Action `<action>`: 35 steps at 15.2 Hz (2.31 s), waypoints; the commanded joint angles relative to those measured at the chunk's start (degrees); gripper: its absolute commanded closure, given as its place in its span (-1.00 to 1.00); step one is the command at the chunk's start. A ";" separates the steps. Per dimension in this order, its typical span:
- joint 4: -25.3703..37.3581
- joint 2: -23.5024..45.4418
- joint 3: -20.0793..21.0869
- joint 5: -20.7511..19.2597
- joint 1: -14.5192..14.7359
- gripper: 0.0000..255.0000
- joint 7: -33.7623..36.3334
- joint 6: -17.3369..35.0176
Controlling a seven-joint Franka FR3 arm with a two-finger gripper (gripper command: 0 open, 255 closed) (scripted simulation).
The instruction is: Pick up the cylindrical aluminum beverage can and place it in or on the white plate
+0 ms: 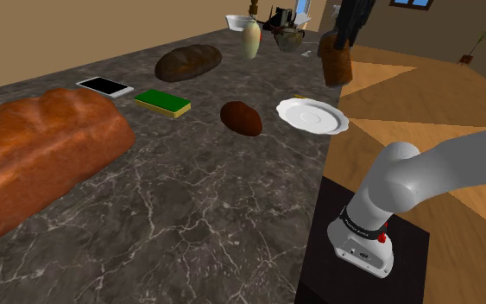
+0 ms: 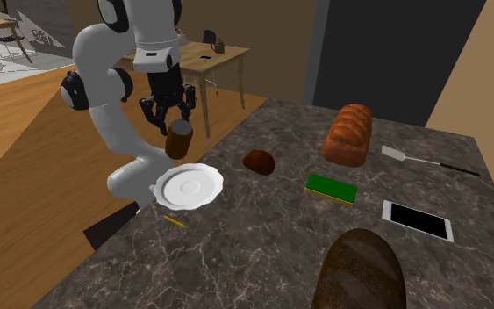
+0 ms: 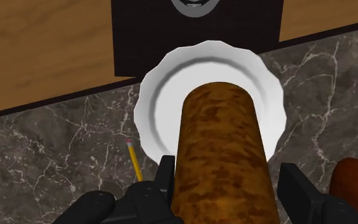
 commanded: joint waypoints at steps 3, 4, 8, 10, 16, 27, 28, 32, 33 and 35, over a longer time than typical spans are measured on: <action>-4.78 -2.31 -0.05 0.00 0.03 1.00 -0.13 2.47; -6.02 -2.87 -0.04 0.01 0.04 1.00 -0.14 3.15; -10.81 -5.01 -0.01 0.05 0.07 1.00 -0.21 5.79; -13.12 -6.03 0.00 0.07 0.09 1.00 -0.23 7.09; -19.79 -8.88 0.06 0.15 0.15 1.00 -0.31 10.91; -21.40 -9.54 0.07 0.16 0.15 -1.00 -0.35 11.87; -21.44 -9.55 0.07 0.16 0.15 -1.00 -0.35 11.89; -18.74 -8.46 0.05 0.14 0.13 -1.00 -0.31 10.28; -16.00 -7.31 0.02 0.10 0.11 -1.00 -0.28 8.69; -10.92 -5.12 -0.03 0.04 0.07 -1.00 -0.23 5.79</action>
